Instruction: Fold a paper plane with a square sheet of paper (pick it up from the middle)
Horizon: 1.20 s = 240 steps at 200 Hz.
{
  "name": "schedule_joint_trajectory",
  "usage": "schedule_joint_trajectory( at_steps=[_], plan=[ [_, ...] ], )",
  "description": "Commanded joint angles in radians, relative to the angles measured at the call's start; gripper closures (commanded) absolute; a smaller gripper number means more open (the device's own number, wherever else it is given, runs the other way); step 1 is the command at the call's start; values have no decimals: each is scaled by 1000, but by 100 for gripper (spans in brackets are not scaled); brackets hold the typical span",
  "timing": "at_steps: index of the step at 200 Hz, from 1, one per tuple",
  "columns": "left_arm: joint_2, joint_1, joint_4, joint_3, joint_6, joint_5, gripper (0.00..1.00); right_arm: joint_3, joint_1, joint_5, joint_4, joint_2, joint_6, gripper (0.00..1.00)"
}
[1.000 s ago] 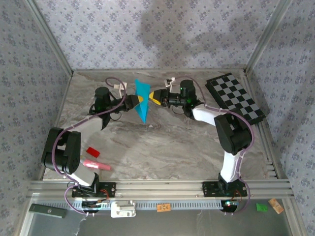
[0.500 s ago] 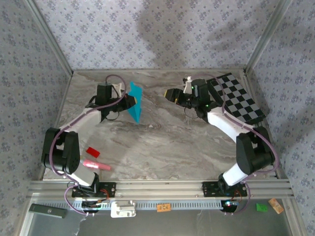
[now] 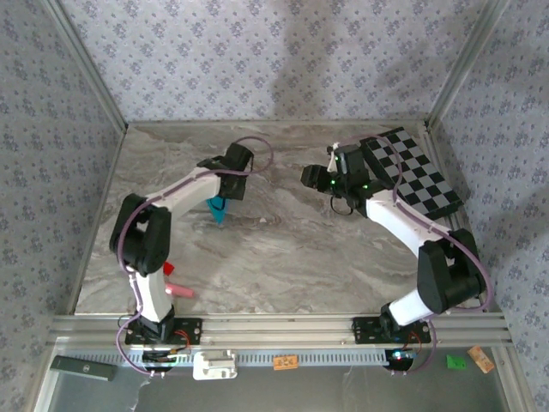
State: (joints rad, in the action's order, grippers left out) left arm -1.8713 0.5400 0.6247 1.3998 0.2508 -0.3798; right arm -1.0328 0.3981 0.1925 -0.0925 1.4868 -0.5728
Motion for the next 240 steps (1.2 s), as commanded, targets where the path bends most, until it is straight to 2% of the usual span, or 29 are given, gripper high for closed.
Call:
schedule_joint_trajectory(
  at_steps=[1,19,67,135,200,240],
  plan=[
    [-71,35,128,62,-35,-209,93,19,-11,-53,-34,-44,20,43],
    [-129,57,145,92,-30,-251,93,27,-18,-58,-42,-51,15,43],
    [-230,97,157,143,-20,-276,92,37,-32,-55,-50,-51,4,43],
    [-261,115,165,164,35,-197,79,24,-37,-30,-49,-17,-10,43],
    [-226,115,171,186,120,-23,70,4,-36,-18,-50,8,-15,43],
    [-180,115,155,189,197,160,64,0,-38,-17,-50,11,-21,43]
  ],
)
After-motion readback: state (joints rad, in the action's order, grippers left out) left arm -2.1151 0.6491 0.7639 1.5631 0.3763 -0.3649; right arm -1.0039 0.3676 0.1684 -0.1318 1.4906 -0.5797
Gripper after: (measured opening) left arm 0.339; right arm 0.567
